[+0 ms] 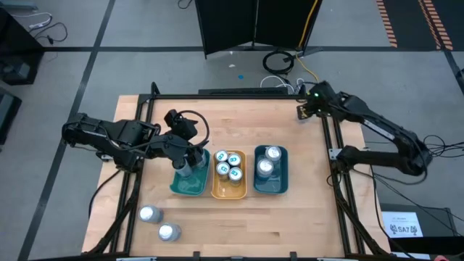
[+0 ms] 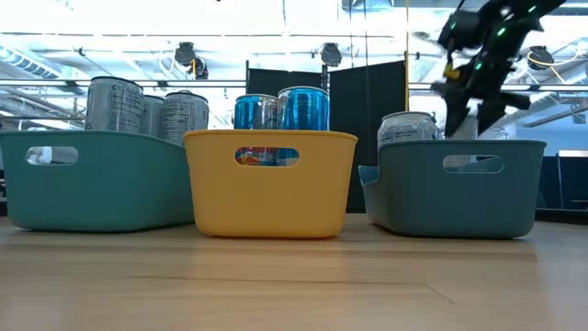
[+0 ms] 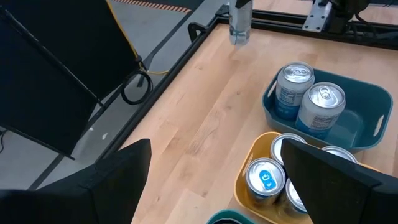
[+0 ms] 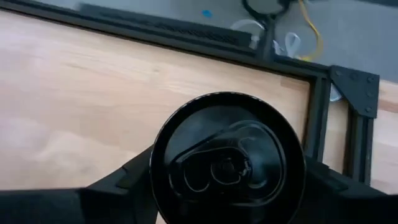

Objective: Sort soda cans
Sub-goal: Put the upper right black can into the light green bin

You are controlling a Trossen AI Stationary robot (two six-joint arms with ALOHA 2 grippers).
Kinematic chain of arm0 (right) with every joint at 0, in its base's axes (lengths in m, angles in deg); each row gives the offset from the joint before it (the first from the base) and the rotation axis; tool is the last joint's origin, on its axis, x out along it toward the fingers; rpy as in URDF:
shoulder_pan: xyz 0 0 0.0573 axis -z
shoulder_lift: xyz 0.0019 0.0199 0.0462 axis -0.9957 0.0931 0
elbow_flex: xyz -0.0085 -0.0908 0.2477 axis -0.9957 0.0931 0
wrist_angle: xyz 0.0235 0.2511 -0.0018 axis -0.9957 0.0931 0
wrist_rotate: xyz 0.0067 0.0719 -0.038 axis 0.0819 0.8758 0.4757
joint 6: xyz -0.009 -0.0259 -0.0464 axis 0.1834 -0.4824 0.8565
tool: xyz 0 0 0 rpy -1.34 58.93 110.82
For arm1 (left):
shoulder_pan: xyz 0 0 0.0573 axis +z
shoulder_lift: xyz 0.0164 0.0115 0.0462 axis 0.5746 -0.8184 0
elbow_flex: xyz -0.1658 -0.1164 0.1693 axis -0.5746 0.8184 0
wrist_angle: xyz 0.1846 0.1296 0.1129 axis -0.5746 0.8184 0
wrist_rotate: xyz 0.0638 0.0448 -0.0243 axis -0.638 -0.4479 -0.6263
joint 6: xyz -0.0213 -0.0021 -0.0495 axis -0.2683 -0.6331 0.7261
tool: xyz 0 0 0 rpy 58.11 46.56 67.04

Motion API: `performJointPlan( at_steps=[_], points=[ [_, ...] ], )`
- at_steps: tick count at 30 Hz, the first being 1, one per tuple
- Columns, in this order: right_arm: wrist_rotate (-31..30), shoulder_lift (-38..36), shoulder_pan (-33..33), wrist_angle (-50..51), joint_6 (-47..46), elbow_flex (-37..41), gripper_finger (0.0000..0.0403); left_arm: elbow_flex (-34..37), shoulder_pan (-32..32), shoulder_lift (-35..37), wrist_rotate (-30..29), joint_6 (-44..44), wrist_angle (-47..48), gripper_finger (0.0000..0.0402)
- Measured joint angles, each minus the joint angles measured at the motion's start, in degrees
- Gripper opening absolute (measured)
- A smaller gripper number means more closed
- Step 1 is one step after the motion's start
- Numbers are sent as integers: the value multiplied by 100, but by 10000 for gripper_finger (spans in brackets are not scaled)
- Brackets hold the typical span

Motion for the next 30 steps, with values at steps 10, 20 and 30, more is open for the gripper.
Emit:
performJointPlan(
  at_steps=[10, 20, 30],
  points=[
    [1491, -1979, -1109, -1175, -879, 0, 243, 2, 0, 2, 0, -4, -135, 369],
    [1779, -2161, -2979, -3383, -1533, -2, 242, 2, 0, 2, 0, -11, -126, 369],
    [1589, -519, -4741, -3949, -1924, -102, 242, 2, 0, 2, 120, -6, -113, 369]
  ],
)
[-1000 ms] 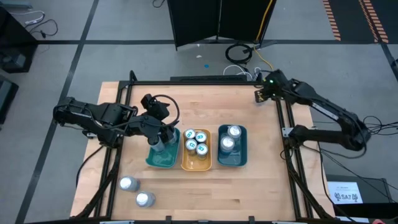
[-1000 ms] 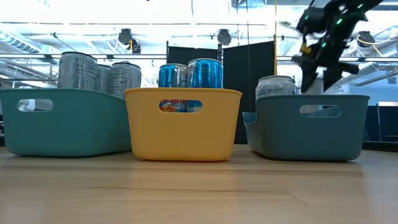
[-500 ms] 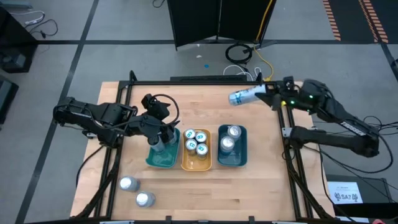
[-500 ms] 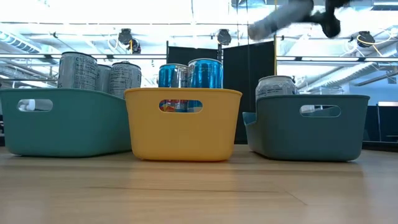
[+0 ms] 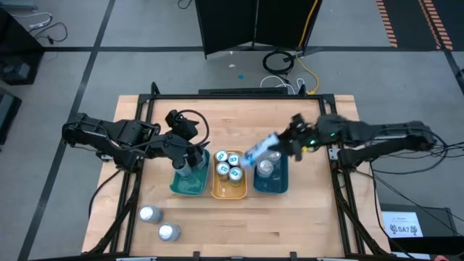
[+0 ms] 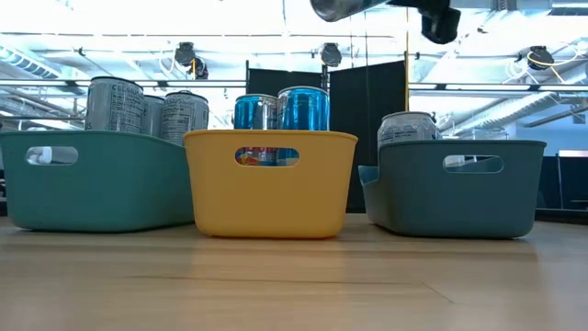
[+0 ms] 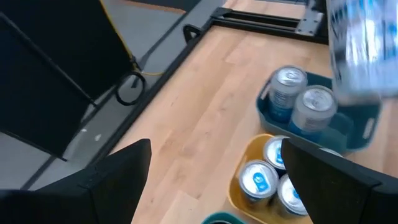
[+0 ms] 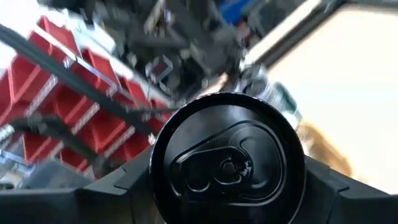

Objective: Sort soda cans
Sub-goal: Put the upper right black can into the light green bin

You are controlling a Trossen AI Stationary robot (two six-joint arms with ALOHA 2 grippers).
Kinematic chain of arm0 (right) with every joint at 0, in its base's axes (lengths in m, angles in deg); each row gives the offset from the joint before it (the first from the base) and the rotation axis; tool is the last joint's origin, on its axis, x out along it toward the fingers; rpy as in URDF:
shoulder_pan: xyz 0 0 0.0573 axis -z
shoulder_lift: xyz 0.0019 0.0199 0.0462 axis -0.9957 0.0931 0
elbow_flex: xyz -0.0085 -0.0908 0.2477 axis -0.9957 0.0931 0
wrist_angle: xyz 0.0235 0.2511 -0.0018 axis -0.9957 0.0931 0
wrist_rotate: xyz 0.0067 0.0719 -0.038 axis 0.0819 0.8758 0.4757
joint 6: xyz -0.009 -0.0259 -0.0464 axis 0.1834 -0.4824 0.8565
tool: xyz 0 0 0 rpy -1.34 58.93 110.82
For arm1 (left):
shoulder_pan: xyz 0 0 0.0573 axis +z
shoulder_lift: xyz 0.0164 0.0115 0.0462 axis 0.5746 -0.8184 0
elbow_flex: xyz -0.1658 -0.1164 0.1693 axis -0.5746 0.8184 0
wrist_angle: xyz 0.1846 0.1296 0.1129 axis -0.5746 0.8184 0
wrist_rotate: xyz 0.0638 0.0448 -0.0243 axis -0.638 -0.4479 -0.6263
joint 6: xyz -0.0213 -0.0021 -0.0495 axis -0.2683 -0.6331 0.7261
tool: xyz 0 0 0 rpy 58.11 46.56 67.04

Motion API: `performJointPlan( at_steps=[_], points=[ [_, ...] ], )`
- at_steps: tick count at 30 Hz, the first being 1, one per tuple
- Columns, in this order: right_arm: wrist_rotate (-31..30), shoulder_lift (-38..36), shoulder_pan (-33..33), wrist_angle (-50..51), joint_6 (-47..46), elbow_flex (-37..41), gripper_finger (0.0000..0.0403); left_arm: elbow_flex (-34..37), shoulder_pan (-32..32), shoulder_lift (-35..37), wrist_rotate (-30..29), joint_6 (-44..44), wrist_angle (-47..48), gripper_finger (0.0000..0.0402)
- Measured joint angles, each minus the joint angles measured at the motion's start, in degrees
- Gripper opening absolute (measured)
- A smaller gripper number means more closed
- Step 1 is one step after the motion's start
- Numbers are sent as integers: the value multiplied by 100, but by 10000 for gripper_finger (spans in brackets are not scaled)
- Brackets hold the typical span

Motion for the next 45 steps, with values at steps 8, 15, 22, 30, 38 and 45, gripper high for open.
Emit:
performJointPlan(
  at_steps=[8, 15, 22, 30, 38, 45],
  points=[
    [-641, 1628, -920, 1430, -145, -1383, 242, 0, -2, 0, 340, -5, 2, 369],
    [-1513, 3318, -1663, 3792, -193, -3586, 242, 0, 0, -1, 346, -5, 2, 369],
    [-1982, 4556, -2337, 4675, -192, -4828, 242, 0, -2, 0, 345, -5, 12, 369],
    [-2535, 5343, -2928, 4666, -207, -4930, 249, 0, -1, 0, 443, -8, 231, 369],
    [-2315, 6008, -3015, 4618, -271, -4927, 262, 0, -1, 0, 502, -7, 203, 369],
    [-2242, 6039, -2993, 4636, -356, -4927, 268, 0, -2, -1, 505, -7, 201, 369]
  ],
)
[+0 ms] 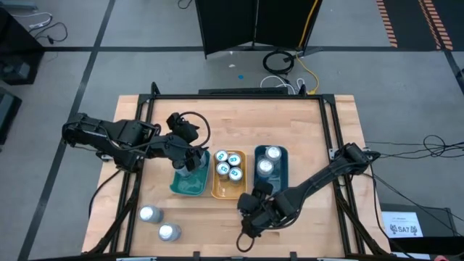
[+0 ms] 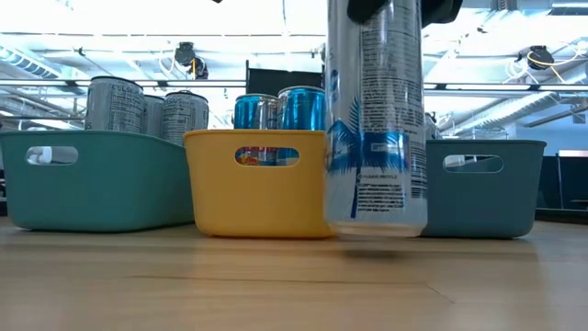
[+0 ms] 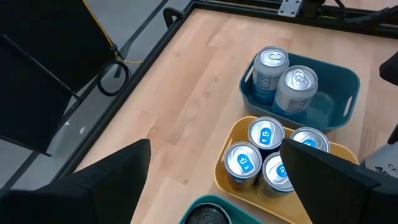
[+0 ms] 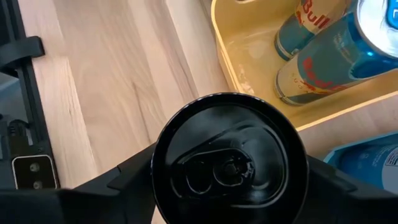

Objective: Sort soda cans
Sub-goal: Put the upper right black can into the light green bin

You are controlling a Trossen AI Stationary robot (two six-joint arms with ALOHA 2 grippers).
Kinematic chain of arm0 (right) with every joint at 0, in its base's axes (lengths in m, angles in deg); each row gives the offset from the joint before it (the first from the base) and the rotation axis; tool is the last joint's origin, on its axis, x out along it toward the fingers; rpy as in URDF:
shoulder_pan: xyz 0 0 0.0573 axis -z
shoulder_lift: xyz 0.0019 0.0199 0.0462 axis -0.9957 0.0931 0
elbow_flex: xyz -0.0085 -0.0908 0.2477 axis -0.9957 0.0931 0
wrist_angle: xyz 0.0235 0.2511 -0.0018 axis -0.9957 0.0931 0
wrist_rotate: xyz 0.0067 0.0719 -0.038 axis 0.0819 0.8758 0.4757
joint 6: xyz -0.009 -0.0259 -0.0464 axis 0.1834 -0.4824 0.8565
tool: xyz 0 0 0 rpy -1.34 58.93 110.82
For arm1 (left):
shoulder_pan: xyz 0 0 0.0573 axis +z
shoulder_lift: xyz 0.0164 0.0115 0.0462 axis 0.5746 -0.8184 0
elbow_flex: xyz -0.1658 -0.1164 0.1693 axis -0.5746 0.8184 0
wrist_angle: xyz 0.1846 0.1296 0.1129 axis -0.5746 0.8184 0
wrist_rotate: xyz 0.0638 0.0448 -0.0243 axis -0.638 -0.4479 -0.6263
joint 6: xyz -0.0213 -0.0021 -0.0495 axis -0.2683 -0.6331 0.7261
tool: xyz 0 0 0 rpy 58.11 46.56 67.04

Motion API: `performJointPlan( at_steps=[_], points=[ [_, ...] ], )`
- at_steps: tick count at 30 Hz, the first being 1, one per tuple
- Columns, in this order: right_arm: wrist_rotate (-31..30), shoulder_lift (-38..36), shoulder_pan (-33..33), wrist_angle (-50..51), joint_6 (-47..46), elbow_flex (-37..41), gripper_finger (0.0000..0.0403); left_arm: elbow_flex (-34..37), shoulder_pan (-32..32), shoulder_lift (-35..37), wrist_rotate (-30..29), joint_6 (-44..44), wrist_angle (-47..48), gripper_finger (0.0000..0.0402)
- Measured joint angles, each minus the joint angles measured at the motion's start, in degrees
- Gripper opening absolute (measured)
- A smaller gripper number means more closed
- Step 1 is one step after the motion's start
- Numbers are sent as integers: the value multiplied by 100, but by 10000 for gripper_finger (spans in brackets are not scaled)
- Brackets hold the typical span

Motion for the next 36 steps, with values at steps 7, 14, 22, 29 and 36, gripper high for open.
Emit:
performJointPlan(
  at_steps=[7, 14, 22, 29, 36],
  points=[
    [9, -2, 17, -31, -386, 0, 283, 0, 2, 1, 0, 0, 0, 369],
    [4, -2, 22, -29, -122, 0, 287, 0, 0, 1, 2, 0, -2, 369],
    [2, -7, 20, 128, -103, 0, 294, 0, 1, 1, 2, 3, -4, 369],
    [7, -24, 20, 151, 88, -4, 310, 0, 0, 0, 38, 13, -4, 369],
    [85, -57, 22, 177, 484, -111, 318, 0, -49, -1, 53, 17, -39, 369]
  ],
)
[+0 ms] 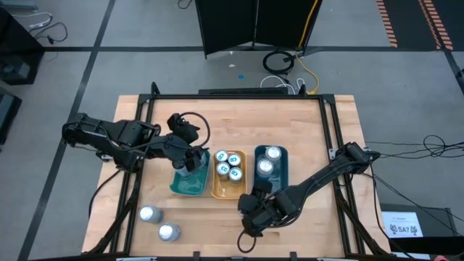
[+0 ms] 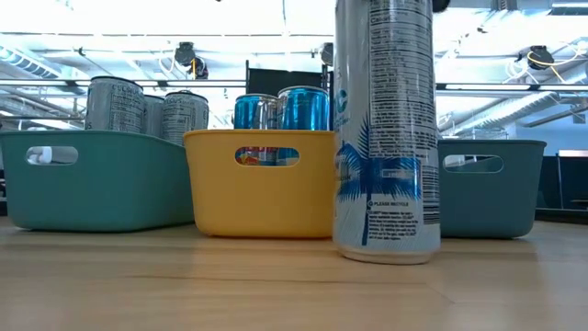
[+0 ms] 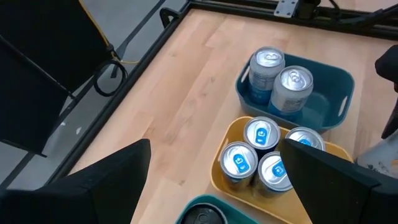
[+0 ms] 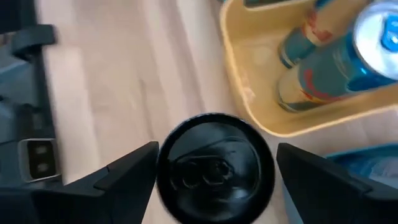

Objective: Sort soda cans
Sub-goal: Put the upper right black can into the light green bin

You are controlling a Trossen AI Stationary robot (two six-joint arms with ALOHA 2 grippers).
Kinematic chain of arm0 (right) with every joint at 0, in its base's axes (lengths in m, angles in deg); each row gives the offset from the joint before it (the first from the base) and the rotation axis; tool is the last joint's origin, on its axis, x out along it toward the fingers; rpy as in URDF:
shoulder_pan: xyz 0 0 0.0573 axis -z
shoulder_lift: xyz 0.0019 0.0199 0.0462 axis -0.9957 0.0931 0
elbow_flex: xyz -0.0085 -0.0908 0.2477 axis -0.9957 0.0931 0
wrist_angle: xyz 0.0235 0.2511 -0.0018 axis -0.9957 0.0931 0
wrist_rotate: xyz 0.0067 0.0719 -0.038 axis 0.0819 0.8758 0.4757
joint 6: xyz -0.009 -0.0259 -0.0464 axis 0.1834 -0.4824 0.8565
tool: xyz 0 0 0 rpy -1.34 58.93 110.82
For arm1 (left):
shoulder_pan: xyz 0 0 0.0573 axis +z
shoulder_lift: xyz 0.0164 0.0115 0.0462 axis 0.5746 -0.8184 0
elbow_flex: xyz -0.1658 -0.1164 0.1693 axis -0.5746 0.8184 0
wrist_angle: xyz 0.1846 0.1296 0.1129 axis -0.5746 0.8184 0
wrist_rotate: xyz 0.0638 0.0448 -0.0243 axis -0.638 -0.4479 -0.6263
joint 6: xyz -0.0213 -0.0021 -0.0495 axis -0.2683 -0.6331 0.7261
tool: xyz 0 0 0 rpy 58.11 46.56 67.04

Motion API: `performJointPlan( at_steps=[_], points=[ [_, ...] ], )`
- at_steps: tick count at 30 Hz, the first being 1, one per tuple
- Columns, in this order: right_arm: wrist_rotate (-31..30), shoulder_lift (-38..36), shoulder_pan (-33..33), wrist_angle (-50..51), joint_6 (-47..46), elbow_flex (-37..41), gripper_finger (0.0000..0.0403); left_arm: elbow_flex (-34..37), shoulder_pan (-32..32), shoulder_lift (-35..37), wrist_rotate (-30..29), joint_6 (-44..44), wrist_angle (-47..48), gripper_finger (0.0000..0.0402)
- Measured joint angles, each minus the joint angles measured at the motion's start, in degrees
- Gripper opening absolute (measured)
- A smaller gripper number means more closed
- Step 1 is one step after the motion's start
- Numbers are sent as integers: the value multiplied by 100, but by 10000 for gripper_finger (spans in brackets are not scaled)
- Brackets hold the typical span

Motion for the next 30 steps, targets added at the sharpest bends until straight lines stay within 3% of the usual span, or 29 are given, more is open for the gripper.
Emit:
performJointPlan(
  at_steps=[8, 15, 30],
  points=[
    [245, -15, 0, 199, 451, -576, 318, 0, -237, 2, 5, 696, -20, 369],
    [247, -15, 0, 671, 314, -1183, 318, 0, -577, 0, 6, 1326, -1, 369],
    [400, -17, -334, 607, -231, -1997, 318, 0, -854, 0, 2, 1344, 13, 369]
  ],
)
